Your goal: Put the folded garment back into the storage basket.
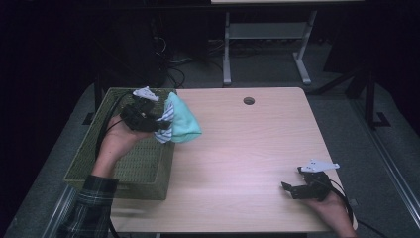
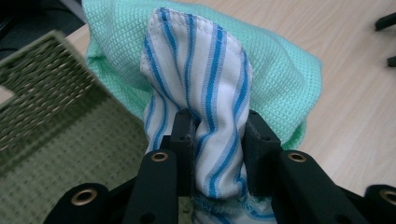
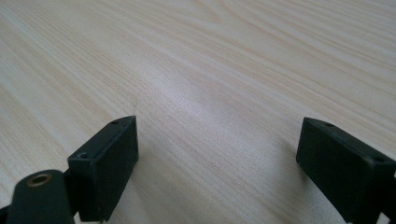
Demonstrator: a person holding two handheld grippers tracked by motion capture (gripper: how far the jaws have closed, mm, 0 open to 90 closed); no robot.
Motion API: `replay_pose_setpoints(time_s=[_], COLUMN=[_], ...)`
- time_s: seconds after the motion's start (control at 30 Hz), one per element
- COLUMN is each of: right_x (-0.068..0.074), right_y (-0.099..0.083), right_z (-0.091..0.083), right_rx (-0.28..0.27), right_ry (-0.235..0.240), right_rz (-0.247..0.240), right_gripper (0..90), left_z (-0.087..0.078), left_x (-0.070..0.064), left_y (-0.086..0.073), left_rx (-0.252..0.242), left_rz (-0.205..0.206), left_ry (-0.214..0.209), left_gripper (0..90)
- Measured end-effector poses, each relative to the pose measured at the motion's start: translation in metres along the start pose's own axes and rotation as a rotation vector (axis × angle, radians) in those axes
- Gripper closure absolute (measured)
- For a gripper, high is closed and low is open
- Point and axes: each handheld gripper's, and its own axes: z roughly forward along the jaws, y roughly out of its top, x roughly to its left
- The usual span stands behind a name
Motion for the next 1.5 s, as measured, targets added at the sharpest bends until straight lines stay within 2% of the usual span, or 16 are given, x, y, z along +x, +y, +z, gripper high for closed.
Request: replay_pose_setpoints(time_s=[0.17, 0.5, 0.77, 0.93, 1.17, 1.5], right_x=[0.0, 0.0, 0.0, 0.0, 0.0, 0.0], right_y=[0.0, 0.0, 0.0, 0.0, 0.0, 0.0], right_z=[0.0, 0.0, 0.0, 0.0, 0.0, 0.0], right_rx=[0.0, 0.0, 0.0, 0.0, 0.001, 0.001], right_ry=[0.0, -0.003, -0.004, -0.004, -0.004, -0.005], right_rz=[0.0, 0.008, 0.008, 0.009, 0.01, 0.01], right_gripper=[12.4, 12.4, 12.4, 12.4, 12.4, 12.3], left_z=[-0.007, -0.019, -0.026, -0.025, -0.02, -0.001], left_x=[0.013, 0.036, 0.051, 0.057, 0.064, 0.068], left_y=[-0.011, -0.034, -0.057, -0.072, -0.09, -0.109], left_rx=[-0.004, -0.012, -0.01, -0.009, -0.008, 0.002], left_rz=[-0.04, -0.151, -0.211, -0.245, -0.27, -0.276], left_ry=[0.031, 0.111, 0.143, 0.157, 0.167, 0.185], left_gripper=[68.6, 68.5, 68.5, 68.5, 68.5, 68.5])
